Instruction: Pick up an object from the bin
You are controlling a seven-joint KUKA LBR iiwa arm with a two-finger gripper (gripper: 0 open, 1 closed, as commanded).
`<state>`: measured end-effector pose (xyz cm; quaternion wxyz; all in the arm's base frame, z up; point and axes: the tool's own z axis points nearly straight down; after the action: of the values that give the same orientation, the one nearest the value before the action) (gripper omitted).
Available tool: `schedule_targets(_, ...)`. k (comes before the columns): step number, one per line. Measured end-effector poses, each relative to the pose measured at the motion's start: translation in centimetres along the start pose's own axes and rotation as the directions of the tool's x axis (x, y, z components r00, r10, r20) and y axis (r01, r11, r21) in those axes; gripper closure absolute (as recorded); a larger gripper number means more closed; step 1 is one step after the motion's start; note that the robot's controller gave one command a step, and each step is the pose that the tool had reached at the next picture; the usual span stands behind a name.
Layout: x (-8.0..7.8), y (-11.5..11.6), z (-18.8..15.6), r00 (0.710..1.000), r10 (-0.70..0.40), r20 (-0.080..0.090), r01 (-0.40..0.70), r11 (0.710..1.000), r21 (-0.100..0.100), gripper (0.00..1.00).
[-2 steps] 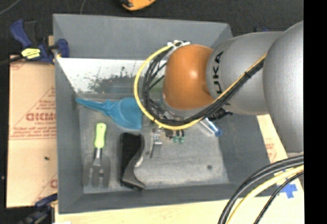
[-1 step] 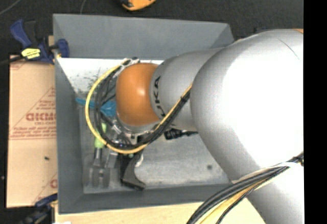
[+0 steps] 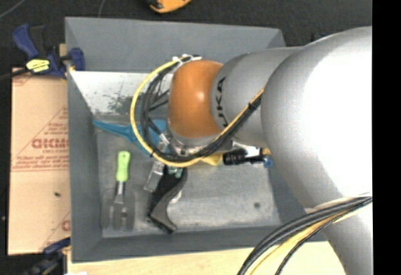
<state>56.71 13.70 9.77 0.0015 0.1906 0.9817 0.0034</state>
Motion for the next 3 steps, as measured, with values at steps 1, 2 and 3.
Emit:
schedule_targets(1, 4.4, 0.6, 2.8, 0.950, -0.312, -0.001, 0.312, 0.950, 0.000, 0.00)
schedule_targets(2, 4.1, 0.8, 2.6, 0.951, -0.309, 0.009, 0.309, 0.951, -0.005, 1.00)
schedule_targets(3, 4.7, -0.4, -2.3, 0.844, -0.535, 0.016, 0.535, 0.845, -0.003, 1.00)
